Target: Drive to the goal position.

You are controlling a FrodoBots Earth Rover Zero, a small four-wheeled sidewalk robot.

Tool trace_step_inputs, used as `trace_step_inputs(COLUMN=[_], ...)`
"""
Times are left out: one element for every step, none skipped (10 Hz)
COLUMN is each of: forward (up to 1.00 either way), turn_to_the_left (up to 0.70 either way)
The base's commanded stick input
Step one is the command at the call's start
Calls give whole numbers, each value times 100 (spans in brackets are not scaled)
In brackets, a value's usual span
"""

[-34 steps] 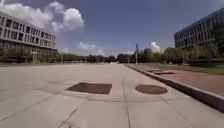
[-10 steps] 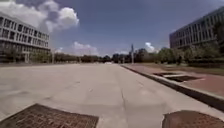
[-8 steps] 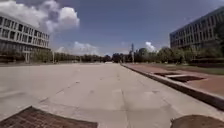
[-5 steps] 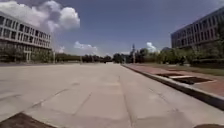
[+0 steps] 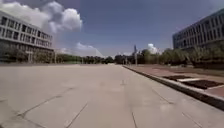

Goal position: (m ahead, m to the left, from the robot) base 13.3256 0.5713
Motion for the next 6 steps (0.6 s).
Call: trace_step_inputs(forward=[70, 70, 70, 70, 70, 70], turn_to_the_left=[0, 0, 0, 0, 0, 0])
